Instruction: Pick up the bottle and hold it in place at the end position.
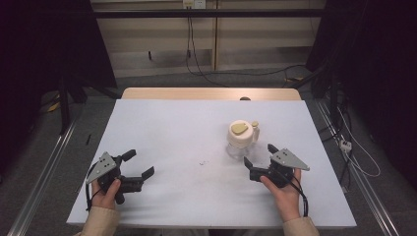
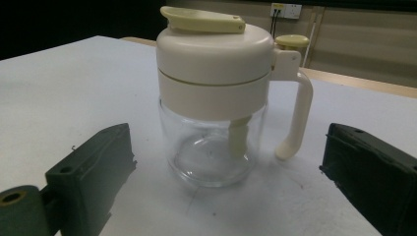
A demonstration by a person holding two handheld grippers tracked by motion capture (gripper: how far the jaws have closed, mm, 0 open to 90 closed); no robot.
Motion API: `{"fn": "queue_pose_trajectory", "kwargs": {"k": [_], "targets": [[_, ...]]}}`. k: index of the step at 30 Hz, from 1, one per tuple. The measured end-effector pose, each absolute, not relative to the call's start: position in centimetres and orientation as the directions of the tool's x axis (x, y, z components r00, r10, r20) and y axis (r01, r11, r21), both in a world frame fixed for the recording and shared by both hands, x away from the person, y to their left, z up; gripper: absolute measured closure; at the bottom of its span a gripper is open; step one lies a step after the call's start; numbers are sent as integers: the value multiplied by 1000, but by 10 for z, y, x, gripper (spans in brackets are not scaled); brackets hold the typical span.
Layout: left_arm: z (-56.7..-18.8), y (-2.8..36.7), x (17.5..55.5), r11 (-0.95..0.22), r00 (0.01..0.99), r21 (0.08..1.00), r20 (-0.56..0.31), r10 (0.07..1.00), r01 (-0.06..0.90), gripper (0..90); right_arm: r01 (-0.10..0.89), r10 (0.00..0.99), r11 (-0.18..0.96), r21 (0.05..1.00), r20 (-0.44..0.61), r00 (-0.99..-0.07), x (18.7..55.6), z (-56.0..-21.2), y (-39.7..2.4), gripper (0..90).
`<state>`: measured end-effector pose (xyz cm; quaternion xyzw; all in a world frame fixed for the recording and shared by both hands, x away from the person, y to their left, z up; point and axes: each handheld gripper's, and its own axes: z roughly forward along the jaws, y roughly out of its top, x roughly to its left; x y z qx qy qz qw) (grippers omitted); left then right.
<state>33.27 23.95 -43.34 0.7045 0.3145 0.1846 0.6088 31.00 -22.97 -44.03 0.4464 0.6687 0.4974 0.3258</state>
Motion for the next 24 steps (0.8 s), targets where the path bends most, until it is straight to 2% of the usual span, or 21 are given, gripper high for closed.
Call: {"fn": "queue_pose_trajectory", "kwargs": {"k": [24], "targets": [[-433,240,333,-52,738,975,-127,662,214,34,277,934,51,960,53,-354,338,-439,-209,59]]}}
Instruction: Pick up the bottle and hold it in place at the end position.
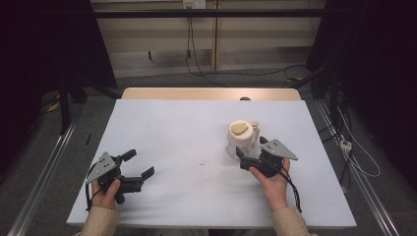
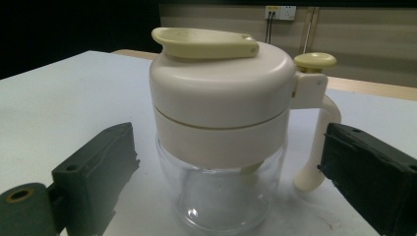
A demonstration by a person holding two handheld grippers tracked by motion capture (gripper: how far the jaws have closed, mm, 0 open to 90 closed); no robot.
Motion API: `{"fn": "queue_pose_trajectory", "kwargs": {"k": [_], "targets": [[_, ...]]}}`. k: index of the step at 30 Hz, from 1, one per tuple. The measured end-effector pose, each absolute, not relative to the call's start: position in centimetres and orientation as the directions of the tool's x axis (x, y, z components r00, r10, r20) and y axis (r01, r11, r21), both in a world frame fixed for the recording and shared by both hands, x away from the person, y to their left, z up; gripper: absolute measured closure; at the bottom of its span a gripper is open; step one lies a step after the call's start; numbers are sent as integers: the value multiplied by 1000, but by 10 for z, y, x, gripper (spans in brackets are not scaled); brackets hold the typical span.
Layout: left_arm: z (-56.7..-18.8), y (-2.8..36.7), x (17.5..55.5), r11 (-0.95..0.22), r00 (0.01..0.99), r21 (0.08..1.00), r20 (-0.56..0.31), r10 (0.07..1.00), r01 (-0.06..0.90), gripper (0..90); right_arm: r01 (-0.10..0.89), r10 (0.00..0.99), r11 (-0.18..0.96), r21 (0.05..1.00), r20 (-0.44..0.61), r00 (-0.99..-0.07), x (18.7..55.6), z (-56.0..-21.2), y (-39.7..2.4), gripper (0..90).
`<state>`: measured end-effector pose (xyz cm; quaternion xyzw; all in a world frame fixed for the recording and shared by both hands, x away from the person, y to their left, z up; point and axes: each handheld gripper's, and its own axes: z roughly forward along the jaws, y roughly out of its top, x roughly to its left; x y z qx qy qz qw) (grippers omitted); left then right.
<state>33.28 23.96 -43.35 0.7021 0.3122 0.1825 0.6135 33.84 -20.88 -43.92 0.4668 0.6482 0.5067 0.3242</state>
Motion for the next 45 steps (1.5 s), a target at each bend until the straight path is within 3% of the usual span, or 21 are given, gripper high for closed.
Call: {"fn": "queue_pose_trajectory", "kwargs": {"k": [45], "targets": [[-435,240,334,-51,742,973,-137,656,224,34,322,943,32,946,78,-323,377,-451,-190,50]]}}
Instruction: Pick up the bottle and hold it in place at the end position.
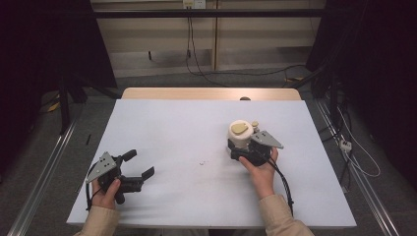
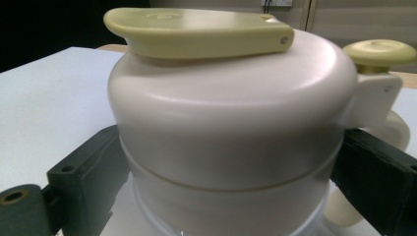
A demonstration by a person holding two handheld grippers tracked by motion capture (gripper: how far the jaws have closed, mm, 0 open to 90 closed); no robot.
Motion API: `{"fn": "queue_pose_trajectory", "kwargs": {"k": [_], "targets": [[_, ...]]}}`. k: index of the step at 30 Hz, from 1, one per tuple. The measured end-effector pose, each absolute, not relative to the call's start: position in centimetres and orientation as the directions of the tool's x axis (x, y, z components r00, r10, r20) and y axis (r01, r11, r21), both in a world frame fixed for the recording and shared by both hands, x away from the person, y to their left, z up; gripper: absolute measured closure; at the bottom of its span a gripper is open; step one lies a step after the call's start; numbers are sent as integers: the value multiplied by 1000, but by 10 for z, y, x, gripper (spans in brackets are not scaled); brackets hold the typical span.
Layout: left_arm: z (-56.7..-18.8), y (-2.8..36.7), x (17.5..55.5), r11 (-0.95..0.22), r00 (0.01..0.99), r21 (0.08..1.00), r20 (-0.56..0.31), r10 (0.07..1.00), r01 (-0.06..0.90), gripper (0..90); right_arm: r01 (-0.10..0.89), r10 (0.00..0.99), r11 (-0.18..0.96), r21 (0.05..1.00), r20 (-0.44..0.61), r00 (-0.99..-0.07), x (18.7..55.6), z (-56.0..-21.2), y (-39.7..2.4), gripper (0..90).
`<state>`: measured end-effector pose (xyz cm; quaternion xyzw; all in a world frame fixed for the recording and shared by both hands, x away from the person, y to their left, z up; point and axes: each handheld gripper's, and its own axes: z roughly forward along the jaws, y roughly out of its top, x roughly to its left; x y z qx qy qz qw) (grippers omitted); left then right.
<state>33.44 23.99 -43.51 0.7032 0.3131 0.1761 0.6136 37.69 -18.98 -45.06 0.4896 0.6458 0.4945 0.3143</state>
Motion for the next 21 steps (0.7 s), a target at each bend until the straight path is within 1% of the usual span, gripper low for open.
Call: {"fn": "queue_pose_trajectory", "kwargs": {"k": [8,21], "targets": [[-435,240,335,-56,744,972,-136,654,227,34,332,944,51,942,62,-323,386,-451,-185,46],[-436,240,335,-51,746,972,-140,651,227,34,330,948,3,944,103,-303,388,-452,-185,58]]}}
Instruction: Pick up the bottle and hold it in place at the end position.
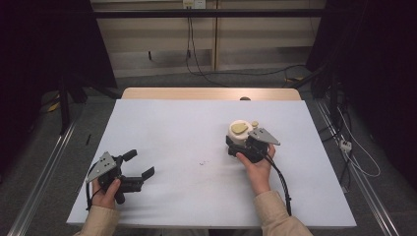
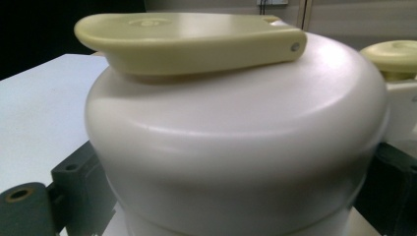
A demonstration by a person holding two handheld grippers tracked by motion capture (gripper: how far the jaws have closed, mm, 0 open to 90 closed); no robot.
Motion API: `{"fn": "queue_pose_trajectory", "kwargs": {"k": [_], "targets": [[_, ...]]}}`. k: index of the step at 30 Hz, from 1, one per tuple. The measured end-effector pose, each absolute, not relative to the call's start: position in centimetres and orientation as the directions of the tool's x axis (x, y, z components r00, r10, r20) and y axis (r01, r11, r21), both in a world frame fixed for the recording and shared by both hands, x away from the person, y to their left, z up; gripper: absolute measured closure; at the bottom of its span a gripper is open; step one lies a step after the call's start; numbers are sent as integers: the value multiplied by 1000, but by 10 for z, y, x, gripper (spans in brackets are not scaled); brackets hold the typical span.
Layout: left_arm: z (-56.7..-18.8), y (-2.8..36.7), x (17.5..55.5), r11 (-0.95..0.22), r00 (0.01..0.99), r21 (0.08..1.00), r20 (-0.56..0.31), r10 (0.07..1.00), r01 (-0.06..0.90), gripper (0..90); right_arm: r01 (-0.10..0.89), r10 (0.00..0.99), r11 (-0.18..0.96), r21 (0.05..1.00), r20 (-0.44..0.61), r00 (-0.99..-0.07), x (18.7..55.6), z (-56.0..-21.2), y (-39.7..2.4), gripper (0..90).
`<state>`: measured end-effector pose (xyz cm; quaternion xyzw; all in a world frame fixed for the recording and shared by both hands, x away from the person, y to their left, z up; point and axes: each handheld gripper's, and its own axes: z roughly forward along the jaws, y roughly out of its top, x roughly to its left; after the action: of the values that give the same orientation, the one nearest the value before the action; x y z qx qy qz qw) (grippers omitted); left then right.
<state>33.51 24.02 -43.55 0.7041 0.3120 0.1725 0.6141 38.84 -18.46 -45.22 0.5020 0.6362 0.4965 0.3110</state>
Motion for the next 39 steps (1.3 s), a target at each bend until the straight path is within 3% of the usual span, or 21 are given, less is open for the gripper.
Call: {"fn": "queue_pose_trajectory", "kwargs": {"k": [22,39], "targets": [[-436,242,336,-40,744,972,-152,651,233,34,291,955,-20,957,104,-278,388,-450,-184,67],[-436,241,336,-40,748,972,-152,647,232,34,273,937,-33,961,125,-326,391,-440,-168,67]]}}
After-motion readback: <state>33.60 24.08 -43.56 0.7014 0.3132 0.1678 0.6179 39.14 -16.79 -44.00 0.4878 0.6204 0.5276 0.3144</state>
